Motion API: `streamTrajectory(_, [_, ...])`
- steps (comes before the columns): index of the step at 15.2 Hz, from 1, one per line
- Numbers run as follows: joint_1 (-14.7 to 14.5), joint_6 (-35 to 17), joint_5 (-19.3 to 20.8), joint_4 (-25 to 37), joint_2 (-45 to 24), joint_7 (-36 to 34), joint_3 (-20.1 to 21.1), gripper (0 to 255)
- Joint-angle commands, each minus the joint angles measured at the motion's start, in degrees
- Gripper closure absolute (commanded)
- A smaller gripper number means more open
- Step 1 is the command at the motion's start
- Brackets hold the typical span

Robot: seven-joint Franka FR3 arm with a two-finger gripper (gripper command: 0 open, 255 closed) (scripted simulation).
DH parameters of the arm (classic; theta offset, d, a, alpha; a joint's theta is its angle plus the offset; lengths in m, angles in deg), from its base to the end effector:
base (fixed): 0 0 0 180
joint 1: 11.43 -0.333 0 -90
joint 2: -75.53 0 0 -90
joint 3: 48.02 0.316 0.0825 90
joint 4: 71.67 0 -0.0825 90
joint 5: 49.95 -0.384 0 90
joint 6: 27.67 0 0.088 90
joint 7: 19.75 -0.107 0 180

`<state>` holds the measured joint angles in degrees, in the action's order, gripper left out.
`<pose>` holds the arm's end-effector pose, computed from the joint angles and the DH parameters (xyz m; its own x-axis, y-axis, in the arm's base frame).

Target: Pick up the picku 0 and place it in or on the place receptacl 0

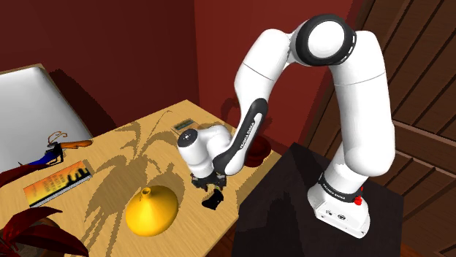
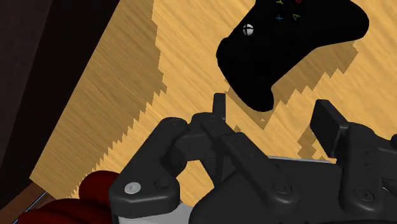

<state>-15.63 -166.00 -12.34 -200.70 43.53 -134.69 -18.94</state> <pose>0.4050 0.2888 0.1237 0.6320 -0.7644 0.1276 -0.7688 -0.5978 0.2269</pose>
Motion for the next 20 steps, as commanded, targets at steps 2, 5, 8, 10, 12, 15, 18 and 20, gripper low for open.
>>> streamTrajectory(2, [-7.9, -2.2, 4.6, -5.8, 6.5, -20.9, -2.9, 0])
streamTrajectory(5, [-9.1, -3.0, 6.8, -6.0, 5.6, -23.9, -4.1, 0])
streamTrajectory(8, [-9.7, -4.4, 9.1, -5.5, 3.5, -25.5, -5.7, 0])
streamTrajectory(10, [-10.3, -5.5, 11.1, -5.1, 1.6, -26.8, -7.1, 0])
streamTrajectory(12, [-10.3, -5.5, 11.1, -5.1, 1.6, -26.8, -7.1, 0])
streamTrajectory(15, [-10.3, -5.5, 11.1, -5.1, 1.6, -26.8, -7.1, 0])
streamTrajectory(18, [-10.3, -5.5, 11.1, -5.1, 1.6, -26.8, -7.1, 0])
streamTrajectory(20, [-10.3, -5.5, 11.1, -5.1, 1.6, -26.8, -7.1, 255])
